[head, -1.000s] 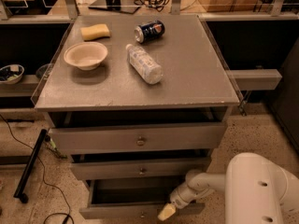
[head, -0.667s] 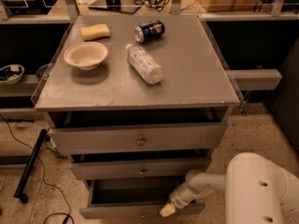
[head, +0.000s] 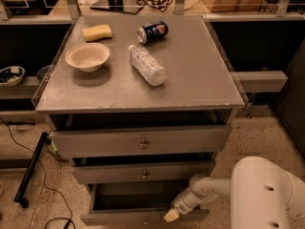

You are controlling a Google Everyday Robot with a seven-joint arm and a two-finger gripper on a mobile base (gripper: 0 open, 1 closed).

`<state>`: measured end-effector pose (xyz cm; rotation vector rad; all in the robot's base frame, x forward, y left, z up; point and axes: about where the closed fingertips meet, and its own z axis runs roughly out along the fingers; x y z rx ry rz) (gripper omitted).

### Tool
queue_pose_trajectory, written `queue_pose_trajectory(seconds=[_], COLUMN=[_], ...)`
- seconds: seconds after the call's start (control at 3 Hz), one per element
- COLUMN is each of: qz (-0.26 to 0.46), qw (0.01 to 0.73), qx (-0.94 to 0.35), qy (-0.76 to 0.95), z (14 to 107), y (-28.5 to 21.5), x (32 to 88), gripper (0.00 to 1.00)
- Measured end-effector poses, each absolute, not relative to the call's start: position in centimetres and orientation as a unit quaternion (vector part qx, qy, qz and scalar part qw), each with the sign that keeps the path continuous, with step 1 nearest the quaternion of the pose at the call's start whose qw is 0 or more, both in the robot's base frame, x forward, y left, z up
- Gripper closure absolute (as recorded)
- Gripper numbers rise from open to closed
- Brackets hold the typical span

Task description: Open bottom drawer

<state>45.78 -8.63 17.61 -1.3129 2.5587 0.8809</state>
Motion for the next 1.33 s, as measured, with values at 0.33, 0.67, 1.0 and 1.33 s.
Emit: queue_pose_trajectory(seconds=[0.33, 0.67, 1.0, 1.33], qz=[0.292, 0.3, 0.305, 0.316], qw=[0.067, 0.067, 0.067, 0.065], qx=[-0.435, -0.435, -0.433, -0.431], qy=[0.849, 0.847, 0.845, 0.842], z=[17.87, 18.01, 18.08, 18.2], y=[-8.64, -8.75, -8.65, -8.54], x=[45.91, 45.83, 45.87, 45.26], gripper=[1.0, 1.0, 1.0, 1.0])
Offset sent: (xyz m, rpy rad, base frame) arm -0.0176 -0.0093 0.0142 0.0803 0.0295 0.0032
